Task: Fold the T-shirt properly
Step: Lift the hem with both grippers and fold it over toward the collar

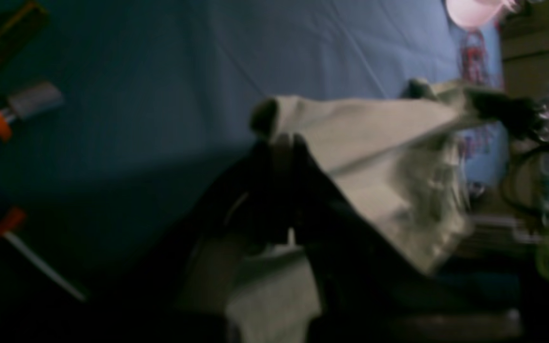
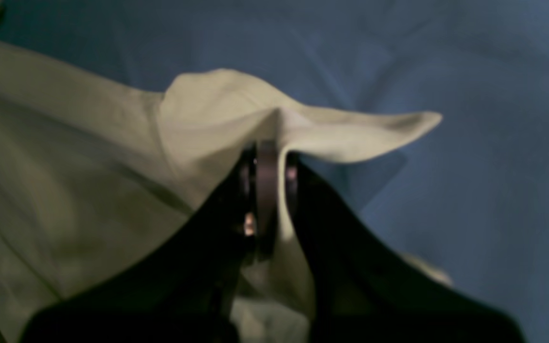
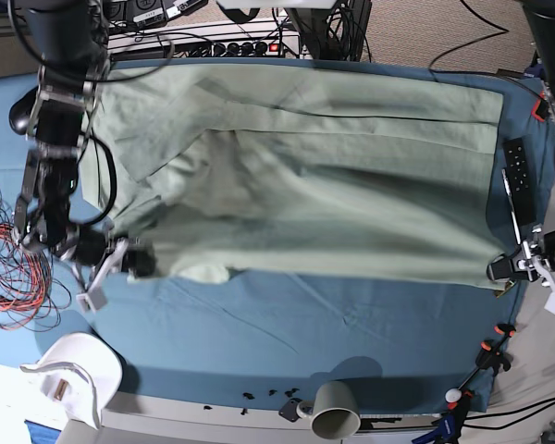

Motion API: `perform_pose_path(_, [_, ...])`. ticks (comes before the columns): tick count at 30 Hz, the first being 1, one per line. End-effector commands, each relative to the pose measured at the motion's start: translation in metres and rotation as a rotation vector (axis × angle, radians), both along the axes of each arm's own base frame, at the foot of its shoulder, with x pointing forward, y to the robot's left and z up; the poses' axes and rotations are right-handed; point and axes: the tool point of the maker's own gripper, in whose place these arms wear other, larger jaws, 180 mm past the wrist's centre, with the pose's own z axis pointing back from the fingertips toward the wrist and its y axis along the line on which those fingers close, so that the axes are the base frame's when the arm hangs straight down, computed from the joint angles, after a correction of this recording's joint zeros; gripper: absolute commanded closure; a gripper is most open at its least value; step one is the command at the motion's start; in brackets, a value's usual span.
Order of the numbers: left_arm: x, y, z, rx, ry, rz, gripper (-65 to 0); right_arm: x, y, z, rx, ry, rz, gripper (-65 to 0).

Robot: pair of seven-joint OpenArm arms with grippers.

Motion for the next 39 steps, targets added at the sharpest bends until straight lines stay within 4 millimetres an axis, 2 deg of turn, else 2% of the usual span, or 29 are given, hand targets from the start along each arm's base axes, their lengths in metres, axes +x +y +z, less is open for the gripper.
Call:
perform_pose_path(1, [0.007, 0.011, 0.028, -0.016, -0.069, 0.008, 0.0, 0.004, -0.002, 0.021, -0.011, -0.071, 0.008, 0.0])
perform_pose_path(7, [-0.029, 0.031, 0.006, 0.045, 0.052, -0.028, 0.0, -0.048, 0.017, 0.005, -0.090, -0.064, 0.091, 0.0])
perform_pose_path(11, [-0.045, 0.037, -0.010, 0.056, 0.102, -0.023, 0.0, -0.080, 0.018, -0.003, -0.139, -0.054, 0.109, 0.0])
perform_pose_path(15, [-0.063, 0.037, -0.028, 0.054, 0.154, -0.024, 0.0, -0.106, 0.000, -0.004, -0.185, -0.046, 0.066, 0.0])
perform_pose_path(22, [-0.089, 0.037, -0.052, 0.053, 0.229, -0.024, 0.0, -0.145, -0.055, -0.010, -0.218, 0.007, -0.102, 0.0])
perform_pose_path(26, [-0.093, 0.037, -0.056, 0.053, 0.239, -0.024, 0.0, -0.162, -0.072, -0.014, -0.216, 0.033, -0.163, 0.0])
perform_pose_path(30, [-0.093, 0.037, -0.056, 0.053, 0.240, -0.025, 0.0, -0.174, -0.073, -0.021, -0.213, 0.065, -0.166, 0.0])
perform_pose_path(39, [-0.097, 0.037, -0.059, 0.054, 0.251, -0.028, 0.0, -0.183, -0.046, -0.040, -0.124, 0.093, -0.198, 0.0])
